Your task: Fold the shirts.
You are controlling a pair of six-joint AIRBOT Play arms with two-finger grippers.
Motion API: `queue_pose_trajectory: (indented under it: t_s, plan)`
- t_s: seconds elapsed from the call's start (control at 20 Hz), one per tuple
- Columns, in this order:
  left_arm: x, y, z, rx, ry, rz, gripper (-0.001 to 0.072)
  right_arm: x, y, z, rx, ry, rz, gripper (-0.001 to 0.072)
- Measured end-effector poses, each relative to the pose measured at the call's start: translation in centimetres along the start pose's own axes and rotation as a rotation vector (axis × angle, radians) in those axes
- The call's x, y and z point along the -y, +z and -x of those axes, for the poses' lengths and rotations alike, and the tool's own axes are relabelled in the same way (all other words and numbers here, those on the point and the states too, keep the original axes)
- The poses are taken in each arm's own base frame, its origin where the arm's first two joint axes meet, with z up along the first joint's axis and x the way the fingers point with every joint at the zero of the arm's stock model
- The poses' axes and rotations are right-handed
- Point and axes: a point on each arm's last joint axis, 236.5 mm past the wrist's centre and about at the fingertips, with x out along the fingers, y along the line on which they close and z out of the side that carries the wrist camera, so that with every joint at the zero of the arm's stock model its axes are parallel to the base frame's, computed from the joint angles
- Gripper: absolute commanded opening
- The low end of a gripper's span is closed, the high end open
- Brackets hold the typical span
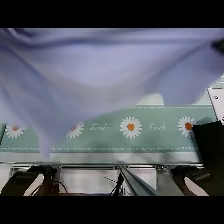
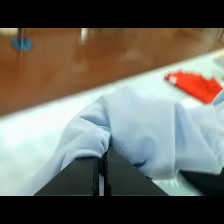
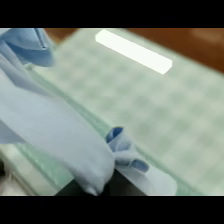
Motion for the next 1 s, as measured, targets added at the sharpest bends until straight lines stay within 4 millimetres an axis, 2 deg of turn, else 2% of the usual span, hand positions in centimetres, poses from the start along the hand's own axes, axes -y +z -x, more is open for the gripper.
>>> queue_pose_trajectory:
  t_s: [0.2, 0.3, 0.4, 0.55, 0.7, 0.8, 0.85, 0.9, 0.95, 1.0]
  plan:
    - [-2.8, -10.6, -2.2, -0.274, 0.011, 0.19, 0.0022, 3.1, -7.1, -3.5, -0.241, -0.045, -0.109, 0.0021]
    - [-4.9, -15.4, -3.9, -0.373, 0.021, 0.268, 0.0021, 5.8, -10.2, -6.0, -0.324, -0.102, -0.169, 0.0021]
    - [-7.1, -18.7, -6.3, -0.399, 0.034, 0.312, 0.0022, 9.5, -12.9, -9.1, -0.385, -0.184, -0.23, 0.0021]
    - [-10.8, -22.2, -11.0, -0.394, 0.082, 0.365, 0.0022, 14.8, -14.8, -14.2, -0.406, -0.291, -0.305, 0.0021]
    - [-14.7, -23.7, -15.8, -0.348, 0.15, 0.438, 0.0023, 20.0, -14.3, -19.1, -0.357, -0.342, -0.412, 0.0021]
    - [-16.7, -24.6, -18.5, -0.343, 0.177, 0.497, 0.004, 22.3, -13.4, -21.9, -0.314, -0.312, -0.503, 0.0024]
    - [-17.5, -25.1, -19.8, -0.346, 0.184, 0.523, 0.0278, 22.9, -12.9, -23.2, -0.293, -0.278, -0.545, 0.0175]
    - [-17.9, -25.6, -20.8, -0.36, 0.183, 0.546, 0.0681, 23.3, -12.2, -24.5, -0.27, -0.236, -0.583, 0.0529]
    - [-18.2, -25.9, -21.7, -0.376, 0.178, 0.566, 0.07, 23.6, -11.4, -25.5, -0.241, -0.199, -0.617, 0.0628]
    - [-18.4, -26.1, -22.4, -0.39, 0.17, 0.584, 0.0701, 23.9, -10.9, -26.2, -0.222, -0.164, -0.649, 0.0627]
